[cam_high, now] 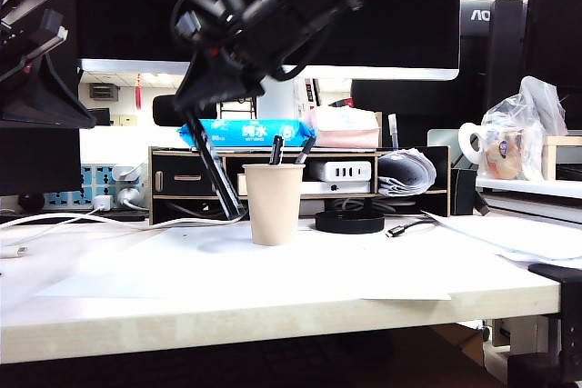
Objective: Pick up the marker from the paper cup and put it on the table.
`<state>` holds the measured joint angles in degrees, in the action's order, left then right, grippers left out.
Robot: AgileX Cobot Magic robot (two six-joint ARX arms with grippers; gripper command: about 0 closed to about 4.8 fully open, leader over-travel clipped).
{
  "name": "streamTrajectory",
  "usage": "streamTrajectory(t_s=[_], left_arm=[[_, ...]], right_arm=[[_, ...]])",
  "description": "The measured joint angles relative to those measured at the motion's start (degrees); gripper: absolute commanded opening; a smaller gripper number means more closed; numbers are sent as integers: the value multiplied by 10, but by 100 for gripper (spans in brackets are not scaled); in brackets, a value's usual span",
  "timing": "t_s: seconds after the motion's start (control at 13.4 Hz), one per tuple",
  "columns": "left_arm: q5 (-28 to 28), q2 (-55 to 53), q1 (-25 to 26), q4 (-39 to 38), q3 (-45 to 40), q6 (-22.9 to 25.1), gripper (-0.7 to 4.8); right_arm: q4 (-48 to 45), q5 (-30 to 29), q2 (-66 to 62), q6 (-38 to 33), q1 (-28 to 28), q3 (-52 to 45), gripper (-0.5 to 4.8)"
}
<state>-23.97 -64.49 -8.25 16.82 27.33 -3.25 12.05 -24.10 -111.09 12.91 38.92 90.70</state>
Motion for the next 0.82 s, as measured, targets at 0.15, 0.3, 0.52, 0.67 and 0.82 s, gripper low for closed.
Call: streamTrajectory(t_s=[0.15, 0.3, 0.52, 0.67, 0.82], left_arm=[[0, 0, 0, 0, 0, 0, -3], [0, 0, 0, 0, 0, 0, -3], [0, 0, 0, -3, 0, 0, -3], [0, 0, 0, -11, 0, 6, -3], [10, 0, 0, -25, 0, 17, -3]], right_arm=[[76, 0, -23, 17, 0, 52, 40], [140, 0, -44, 37, 0, 105, 40], [220, 0, -78, 59, 0, 174, 40], [256, 0, -98, 70, 0, 198, 40], [278, 0, -108, 80, 1, 198, 40]])
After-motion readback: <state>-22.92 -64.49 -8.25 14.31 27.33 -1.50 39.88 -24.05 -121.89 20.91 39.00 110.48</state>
